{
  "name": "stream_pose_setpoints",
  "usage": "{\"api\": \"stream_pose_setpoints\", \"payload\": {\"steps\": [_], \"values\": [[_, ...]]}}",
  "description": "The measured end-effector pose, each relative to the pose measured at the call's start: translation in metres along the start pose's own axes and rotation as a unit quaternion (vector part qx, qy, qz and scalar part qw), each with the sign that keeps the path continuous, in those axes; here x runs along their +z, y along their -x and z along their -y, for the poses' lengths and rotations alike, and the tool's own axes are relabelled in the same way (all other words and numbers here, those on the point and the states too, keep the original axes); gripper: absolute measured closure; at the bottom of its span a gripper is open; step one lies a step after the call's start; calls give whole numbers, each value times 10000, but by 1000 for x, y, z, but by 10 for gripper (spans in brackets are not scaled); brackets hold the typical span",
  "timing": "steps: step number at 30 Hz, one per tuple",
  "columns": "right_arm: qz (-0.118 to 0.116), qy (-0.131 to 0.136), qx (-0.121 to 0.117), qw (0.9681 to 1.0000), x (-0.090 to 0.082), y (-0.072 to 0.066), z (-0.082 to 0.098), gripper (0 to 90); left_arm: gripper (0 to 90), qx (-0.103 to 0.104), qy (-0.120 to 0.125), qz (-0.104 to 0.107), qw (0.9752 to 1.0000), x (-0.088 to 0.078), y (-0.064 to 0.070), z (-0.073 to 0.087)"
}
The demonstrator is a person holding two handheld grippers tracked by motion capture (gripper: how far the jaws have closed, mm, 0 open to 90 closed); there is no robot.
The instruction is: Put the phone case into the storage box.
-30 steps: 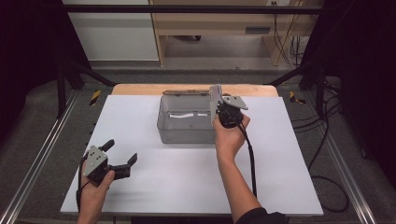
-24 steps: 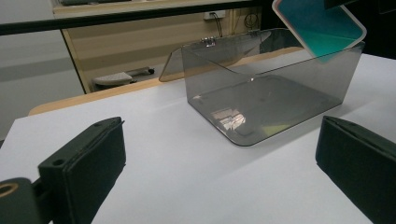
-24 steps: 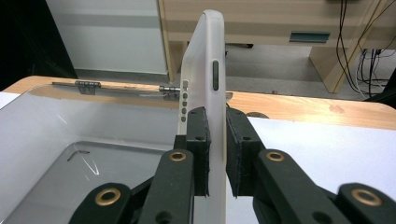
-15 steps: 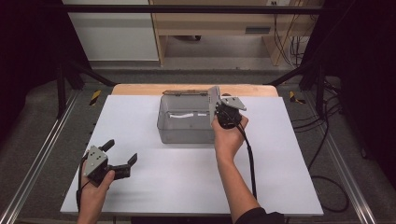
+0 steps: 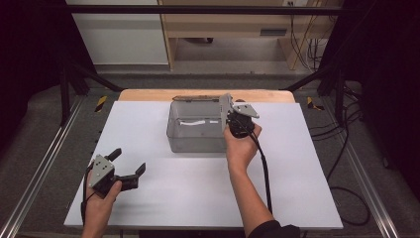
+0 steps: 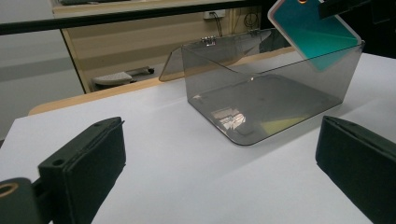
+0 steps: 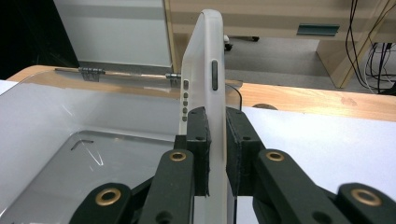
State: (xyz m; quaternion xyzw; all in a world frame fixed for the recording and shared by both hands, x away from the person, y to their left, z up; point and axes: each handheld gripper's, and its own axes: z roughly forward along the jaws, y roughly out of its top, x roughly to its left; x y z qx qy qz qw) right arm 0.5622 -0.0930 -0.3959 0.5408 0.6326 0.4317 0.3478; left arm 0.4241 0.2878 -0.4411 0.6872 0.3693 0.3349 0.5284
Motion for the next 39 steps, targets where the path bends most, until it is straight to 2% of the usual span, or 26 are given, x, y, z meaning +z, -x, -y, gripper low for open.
{"api": "stream_pose_setpoints", "payload": {"steps": [24,39], "values": [[-40,-110,-27,9999,4,-5,5,810,20,2,4,4,10000,0,0,0],[-41,-212,-15,9998,6,-3,12,810,20,22,-6,10,10000,0,0,0]]}}
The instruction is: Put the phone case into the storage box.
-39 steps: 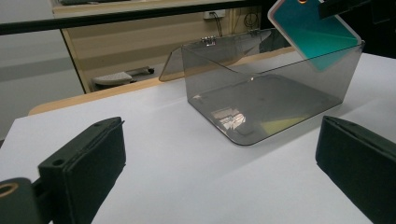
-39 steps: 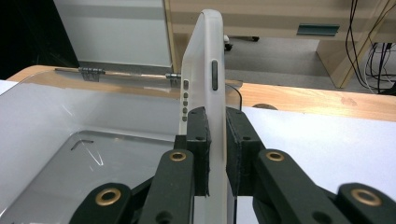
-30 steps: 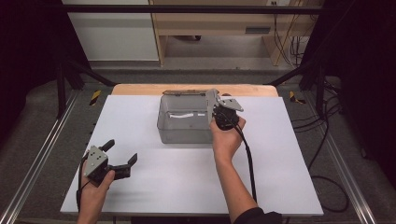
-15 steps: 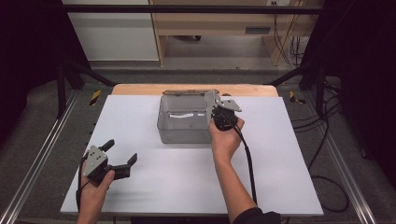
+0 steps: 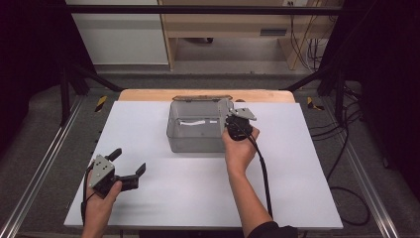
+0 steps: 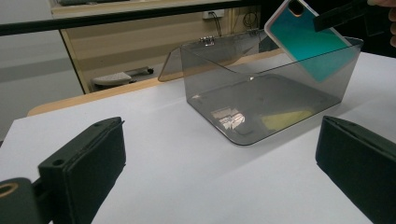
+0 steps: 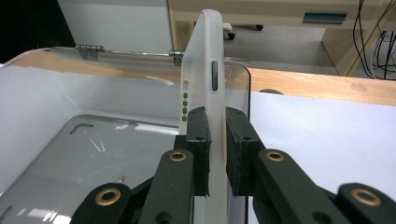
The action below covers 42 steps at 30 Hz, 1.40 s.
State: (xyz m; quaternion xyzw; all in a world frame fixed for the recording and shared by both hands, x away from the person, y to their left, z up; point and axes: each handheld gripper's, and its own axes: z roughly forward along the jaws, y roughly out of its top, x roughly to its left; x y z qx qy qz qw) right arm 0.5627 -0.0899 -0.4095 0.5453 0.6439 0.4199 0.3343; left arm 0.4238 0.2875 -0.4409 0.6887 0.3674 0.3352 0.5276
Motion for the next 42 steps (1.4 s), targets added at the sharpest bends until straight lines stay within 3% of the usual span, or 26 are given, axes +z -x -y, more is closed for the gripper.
{"api": "stream_pose_setpoints", "payload": {"steps": [42], "values": [[-20,-139,37,9999,5,-2,8,809,20,1,2,10,10000,0,0,0]]}}
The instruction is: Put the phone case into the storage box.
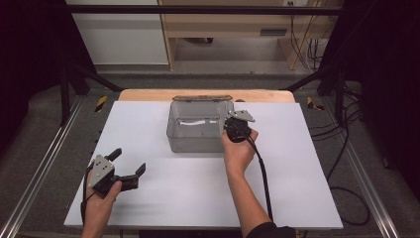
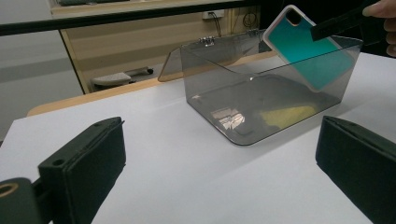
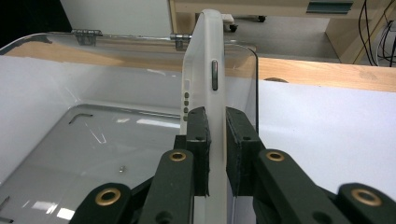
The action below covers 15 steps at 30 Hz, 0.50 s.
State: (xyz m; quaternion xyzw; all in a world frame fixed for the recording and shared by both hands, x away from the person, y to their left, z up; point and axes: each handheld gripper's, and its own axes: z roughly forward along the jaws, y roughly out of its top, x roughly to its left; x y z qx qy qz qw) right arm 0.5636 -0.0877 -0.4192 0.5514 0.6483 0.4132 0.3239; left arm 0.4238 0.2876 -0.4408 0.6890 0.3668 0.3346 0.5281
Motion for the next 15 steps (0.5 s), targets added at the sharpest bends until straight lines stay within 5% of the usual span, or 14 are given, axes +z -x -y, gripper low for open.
{"api": "stream_pose_setpoints", "payload": {"steps": [15], "values": [[14,-104,14,9999,2,-1,1,807,20,5,-4,18,10000,0,0,0]]}}
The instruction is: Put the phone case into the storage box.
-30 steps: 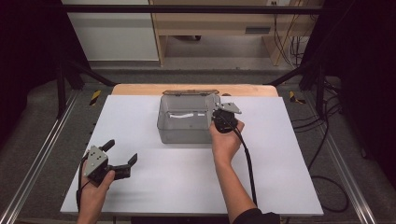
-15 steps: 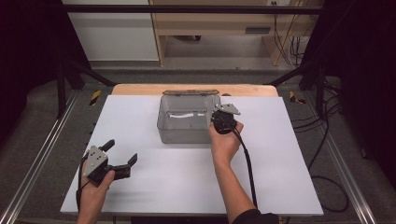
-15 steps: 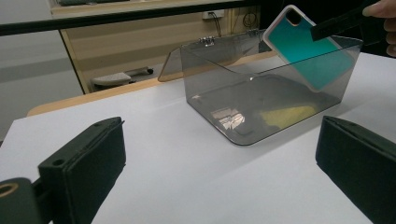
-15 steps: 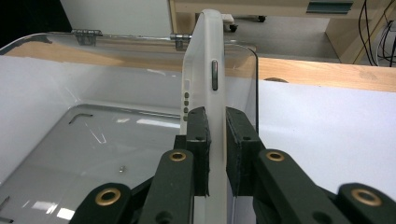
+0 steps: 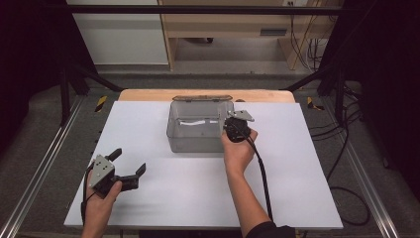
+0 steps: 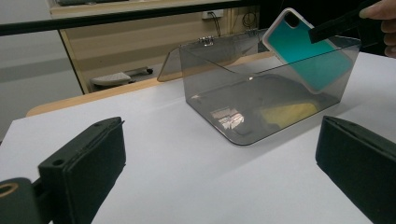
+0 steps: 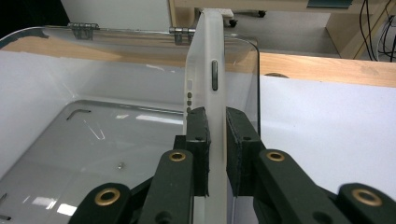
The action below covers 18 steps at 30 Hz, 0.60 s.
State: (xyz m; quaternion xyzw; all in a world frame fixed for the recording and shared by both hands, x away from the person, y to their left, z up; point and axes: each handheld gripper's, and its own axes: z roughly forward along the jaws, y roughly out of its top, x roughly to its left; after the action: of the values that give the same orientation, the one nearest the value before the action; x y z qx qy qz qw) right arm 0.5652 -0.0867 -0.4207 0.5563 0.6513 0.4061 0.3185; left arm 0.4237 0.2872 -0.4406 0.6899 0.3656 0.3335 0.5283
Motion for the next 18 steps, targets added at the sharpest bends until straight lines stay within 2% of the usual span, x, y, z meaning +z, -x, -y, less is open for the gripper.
{"api": "stream_pose_setpoints", "payload": {"steps": [18], "values": [[-9,-78,-2,10000,2,-1,1,804,20,1,-2,5,10000,0,0,0]]}}
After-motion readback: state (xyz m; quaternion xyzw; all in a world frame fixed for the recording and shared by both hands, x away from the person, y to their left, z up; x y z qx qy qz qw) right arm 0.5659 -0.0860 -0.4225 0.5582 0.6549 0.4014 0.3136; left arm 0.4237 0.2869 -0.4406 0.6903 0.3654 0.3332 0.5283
